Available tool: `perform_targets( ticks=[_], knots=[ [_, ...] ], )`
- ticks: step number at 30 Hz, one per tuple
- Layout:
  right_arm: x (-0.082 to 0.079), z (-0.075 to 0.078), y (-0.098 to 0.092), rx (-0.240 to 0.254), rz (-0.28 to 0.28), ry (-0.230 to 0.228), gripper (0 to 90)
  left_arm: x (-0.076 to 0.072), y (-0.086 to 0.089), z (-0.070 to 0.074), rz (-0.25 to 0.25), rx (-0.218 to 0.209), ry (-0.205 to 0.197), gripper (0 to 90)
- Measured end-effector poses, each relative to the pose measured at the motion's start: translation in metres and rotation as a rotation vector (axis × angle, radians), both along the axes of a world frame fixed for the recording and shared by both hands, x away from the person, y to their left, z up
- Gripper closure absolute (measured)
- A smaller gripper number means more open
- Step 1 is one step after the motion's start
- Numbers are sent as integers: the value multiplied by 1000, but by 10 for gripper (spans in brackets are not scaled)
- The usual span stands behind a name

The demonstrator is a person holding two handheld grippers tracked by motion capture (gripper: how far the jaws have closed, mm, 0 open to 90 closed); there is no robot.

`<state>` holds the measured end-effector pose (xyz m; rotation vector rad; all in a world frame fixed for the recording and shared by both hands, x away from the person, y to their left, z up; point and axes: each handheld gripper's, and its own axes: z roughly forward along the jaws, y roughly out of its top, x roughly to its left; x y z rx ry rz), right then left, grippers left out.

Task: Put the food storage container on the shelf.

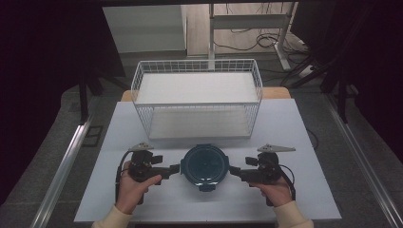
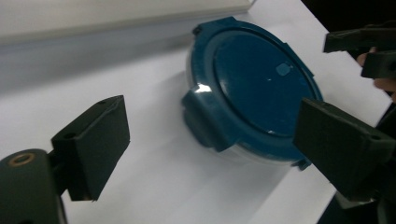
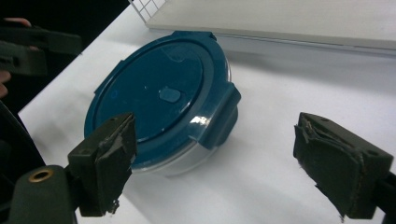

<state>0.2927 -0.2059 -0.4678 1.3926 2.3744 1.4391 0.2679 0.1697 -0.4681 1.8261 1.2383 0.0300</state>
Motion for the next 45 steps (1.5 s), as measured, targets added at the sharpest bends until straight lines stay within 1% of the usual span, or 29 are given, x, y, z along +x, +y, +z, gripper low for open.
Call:
perform_targets(
  ticks=[1, 2, 3, 4, 6, 7, 8, 9, 11, 13, 15, 16, 17, 18, 20, 22, 23, 25, 26, 32, 33, 35, 36, 37, 38, 39, 42, 43, 45],
  knots=[
    [1, 0, 2, 11, -9, 20, 129, 5, -4, -3, -10, -23, 28, 102],
    [3, 0, 4, 21, -10, 34, 129, 5, -4, -3, -10, -23, 28, 102],
    [4, 1, 7, 22, -12, 44, 130, 9, -8, -7, -17, -39, 58, 101],
    [6, 1, 9, 19, -12, 48, 129, 10, -9, -8, -20, -46, 71, 99],
    [9, -1, 16, 17, -10, 61, 129, 12, -10, -10, -25, -51, 80, 98],
    [11, -2, 19, 13, -7, 69, 129, 15, -10, -11, -24, -74, 99, 98],
    [13, -3, 22, 6, -6, 74, 129, 17, -10, -12, -22, -88, 106, 98],
    [15, -4, 25, 1, -5, 79, 127, 18, -10, -13, -25, -92, 113, 98],
    [19, -8, 30, 8, -1, 100, 123, 21, -11, -16, -32, -99, 137, 93],
    [23, -12, 34, 16, 7, 123, 118, 23, -13, -21, -36, -102, 163, 88],
    [25, -17, 38, 15, 5, 143, 109, 26, -14, -29, -34, -146, 197, 88],
    [26, -19, 39, 18, 0, 152, 105, 27, -15, -33, -33, -147, 216, 88],
    [28, -20, 40, 20, -1, 158, 104, 28, -16, -35, -30, -129, 221, 87],
    [28, -21, 41, 23, 1, 166, 104, 29, -17, -36, -24, -127, 218, 89],
    [30, -22, 42, 29, 4, 179, 103, 29, -17, -36, -27, -148, 221, 91],
    [30, -25, 43, 26, 7, 190, 102, 30, -17, -37, -28, -157, 222, 99],
    [31, -26, 44, 26, 8, 196, 103, 30, -18, -38, -32, -164, 231, 100],
    [31, -29, 45, 32, 8, 211, 106, 31, -19, -39, -37, -168, 237, 103],
    [32, -31, 45, 35, 9, 219, 111, 31, -22, -42, -46, -173, 250, 104],
    [30, -32, 48, 47, 12, 241, 141, 32, -27, -45, -61, -193, 272, 135],
    [29, -32, 48, 44, 6, 241, 151, 31, -27, -46, -55, -208, 277, 135],
    [29, -33, 47, 44, -4, 250, 187, 31, -27, -51, -53, -242, 316, 160],
    [29, -34, 46, 50, -4, 261, 194, 31, -28, -53, -52, -238, 328, 170],
    [30, -34, 45, 59, -6, 271, 203, 31, -29, -53, -48, -222, 324, 187],
    [30, -35, 44, 68, -10, 281, 212, 31, -30, -53, -49, -224, 323, 199],
    [30, -35, 42, 76, -15, 298, 229, 30, -32, -52, -47, -229, 325, 242],
    [31, -35, 41, 88, -22, 314, 252, 29, -33, -52, -42, -227, 324, 244],
    [32, -35, 38, 105, -32, 341, 282, 29, -31, -51, -43, -234, 328, 252],
    [32, -34, 35, 125, -38, 352, 313, 29, -31, -51, -42, -239, 331, 282]
  ],
)
